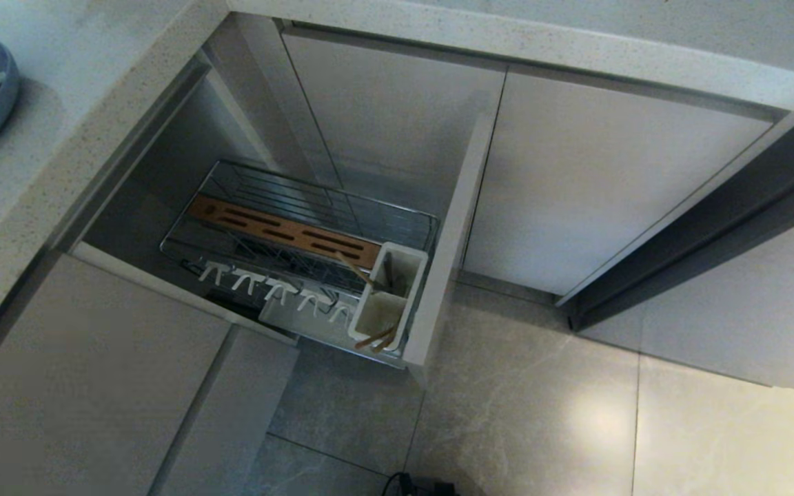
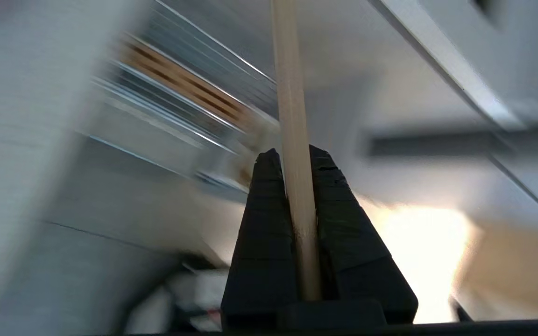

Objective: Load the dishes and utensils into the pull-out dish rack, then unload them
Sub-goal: Take the chopsticks out of the cupboard

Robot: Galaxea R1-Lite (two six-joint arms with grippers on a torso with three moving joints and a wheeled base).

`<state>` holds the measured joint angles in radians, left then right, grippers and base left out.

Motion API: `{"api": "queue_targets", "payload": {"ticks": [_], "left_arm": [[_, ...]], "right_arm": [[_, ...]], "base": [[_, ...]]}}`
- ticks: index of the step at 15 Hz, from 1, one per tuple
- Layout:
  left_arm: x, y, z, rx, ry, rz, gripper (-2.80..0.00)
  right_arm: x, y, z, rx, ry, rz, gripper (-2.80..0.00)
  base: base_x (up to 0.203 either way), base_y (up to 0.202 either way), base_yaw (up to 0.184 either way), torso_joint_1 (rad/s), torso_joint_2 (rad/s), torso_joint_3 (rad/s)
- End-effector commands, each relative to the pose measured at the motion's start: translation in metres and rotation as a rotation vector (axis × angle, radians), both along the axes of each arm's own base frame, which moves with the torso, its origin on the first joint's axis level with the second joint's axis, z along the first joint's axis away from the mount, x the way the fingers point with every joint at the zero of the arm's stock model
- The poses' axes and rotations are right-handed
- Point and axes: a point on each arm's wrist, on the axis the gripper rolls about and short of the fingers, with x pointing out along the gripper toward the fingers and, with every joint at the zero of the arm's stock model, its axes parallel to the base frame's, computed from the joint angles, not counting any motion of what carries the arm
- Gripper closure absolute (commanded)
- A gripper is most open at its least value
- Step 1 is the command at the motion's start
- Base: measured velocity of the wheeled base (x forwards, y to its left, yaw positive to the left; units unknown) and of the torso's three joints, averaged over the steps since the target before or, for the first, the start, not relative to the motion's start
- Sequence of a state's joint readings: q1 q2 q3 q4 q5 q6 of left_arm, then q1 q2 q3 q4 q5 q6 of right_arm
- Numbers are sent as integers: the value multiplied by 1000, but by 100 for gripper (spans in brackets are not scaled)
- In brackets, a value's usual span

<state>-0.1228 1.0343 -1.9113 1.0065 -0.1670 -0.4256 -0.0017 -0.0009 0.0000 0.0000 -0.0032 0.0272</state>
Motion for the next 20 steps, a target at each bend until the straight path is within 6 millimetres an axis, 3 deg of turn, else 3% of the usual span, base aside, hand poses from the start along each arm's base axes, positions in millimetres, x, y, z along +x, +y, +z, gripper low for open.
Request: {"api": "queue_targets", "payload": {"ticks": [1,13,20], "left_arm": [[5,2,1,23,-5,160,0],[90,34,9,82,29,835,0],[108,40,2,97,74,883,0]], "right_arm": [[0,0,0,0,-1,0,0],[0,0,0,0,-1,0,0],[0,0,0,-1,-1,0,0]], "base": [[0,0,0,0,0,0],[0,0,0,0,0,0],[0,0,0,0,0,0]]}}
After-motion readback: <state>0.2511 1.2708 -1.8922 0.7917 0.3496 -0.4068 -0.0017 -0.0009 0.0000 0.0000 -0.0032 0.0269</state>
